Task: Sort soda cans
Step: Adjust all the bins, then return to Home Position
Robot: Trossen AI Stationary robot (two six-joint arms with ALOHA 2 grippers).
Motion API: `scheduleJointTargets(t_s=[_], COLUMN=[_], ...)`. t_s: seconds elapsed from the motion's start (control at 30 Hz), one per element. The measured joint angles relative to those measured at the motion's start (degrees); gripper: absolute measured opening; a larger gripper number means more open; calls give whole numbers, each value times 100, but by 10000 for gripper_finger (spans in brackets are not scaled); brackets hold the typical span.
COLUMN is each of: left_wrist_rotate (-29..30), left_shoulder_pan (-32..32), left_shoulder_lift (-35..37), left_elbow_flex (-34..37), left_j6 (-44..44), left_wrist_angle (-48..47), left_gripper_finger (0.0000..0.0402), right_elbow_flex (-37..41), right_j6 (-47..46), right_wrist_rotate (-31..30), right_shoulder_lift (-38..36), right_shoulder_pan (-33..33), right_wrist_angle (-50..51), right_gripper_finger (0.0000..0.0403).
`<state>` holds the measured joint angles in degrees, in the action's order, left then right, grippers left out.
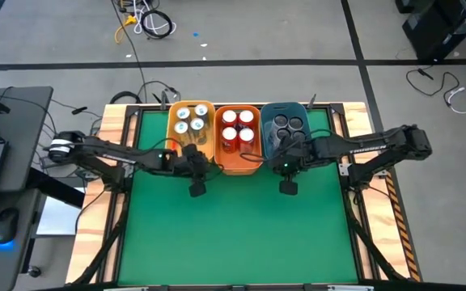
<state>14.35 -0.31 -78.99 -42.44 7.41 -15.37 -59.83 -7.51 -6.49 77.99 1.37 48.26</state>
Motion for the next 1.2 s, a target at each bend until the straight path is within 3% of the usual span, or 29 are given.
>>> scheduleJointTargets(t_s=[0.13, 0.3, 0.43, 0.57, 0.67, 0.9, 1.0, 1.2], left_wrist_rotate=[-381, -1100, -1124, -1106, -1301, -2004, -2004, -2174], left_shoulder_pan=[256, 350, 259, 171, 141, 196, 322, 548], left_shoulder_lift=[-121, 229, 768, 1328, 1719, 2291, 2383, 2523], left_elbow_flex=[2, -221, -310, -228, 31, 892, 1104, 1350], left_j6=[-296, -301, -214, -128, -271, -626, -752, -1030], left_wrist_angle=[631, 490, -152, -219, 484, 2706, 2906, 3562], left_gripper_finger=[0, 0, 0, 0, 0, 0, 0, 0], right_elbow_flex=[0, 0, 1, 7, 199, 1086, 1410, 1989], right_j6=[87, 265, 400, 589, 882, 1647, 1812, 1797], right_wrist_rotate=[-12, -12, -12, -5, 26, 288, 634, 926], right_shoulder_lift=[-79, -321, -565, -702, -780, -984, -1053, -1400], right_shoulder_pan=[0, 2, 11, 68, 117, 32, -128, -383], right_wrist_angle=[52, -95, -350, -757, -1401, -3947, -4803, -5383], right_gripper_finger=[0, 0, 0, 0, 0, 0, 0, 0])
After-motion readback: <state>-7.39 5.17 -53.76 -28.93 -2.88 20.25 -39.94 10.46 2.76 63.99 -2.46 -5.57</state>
